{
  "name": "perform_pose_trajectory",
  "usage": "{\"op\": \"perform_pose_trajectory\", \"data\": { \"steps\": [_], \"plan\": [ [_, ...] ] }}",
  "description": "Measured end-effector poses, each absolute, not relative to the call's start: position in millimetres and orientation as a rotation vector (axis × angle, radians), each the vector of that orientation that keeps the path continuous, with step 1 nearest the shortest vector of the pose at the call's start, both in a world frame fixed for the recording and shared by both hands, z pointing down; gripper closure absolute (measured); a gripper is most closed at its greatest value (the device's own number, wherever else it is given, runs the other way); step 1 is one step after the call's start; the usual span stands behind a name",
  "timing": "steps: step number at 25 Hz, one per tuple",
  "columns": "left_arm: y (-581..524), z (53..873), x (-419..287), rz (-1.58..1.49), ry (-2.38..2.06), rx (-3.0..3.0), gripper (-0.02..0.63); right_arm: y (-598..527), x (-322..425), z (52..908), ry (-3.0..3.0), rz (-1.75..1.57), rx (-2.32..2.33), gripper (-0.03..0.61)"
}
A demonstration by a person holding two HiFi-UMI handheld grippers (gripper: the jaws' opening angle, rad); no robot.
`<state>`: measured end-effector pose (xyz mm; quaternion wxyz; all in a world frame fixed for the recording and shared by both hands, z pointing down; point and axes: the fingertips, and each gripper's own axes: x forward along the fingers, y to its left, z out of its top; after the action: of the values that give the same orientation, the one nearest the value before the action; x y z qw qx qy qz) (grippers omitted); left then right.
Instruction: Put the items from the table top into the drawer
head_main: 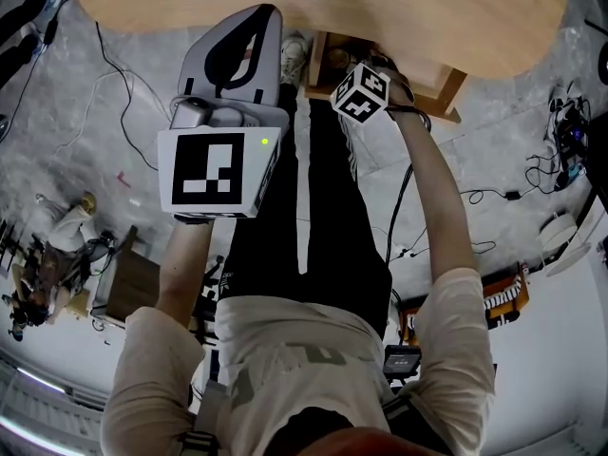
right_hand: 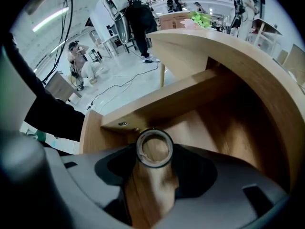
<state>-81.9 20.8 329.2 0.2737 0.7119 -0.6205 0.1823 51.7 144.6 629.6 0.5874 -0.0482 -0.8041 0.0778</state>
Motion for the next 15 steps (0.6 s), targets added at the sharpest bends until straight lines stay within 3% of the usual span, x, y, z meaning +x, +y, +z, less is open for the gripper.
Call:
{"op": "perform_pose_trajectory", "data": {
  "steps": [10,15],
  "plan": [
    [21.0,326.9,-81.1,0.494,-1.66,1.939,0.606,143.3,50.2,623.6,-1.863,0.24,-0.095,0.326],
    [14.9,309.0,-83.4,0.468,-1.683,1.977,0.606,115.5,27.7,572.6,-2.013,0.31,0.068,0.329]
  ]
}}
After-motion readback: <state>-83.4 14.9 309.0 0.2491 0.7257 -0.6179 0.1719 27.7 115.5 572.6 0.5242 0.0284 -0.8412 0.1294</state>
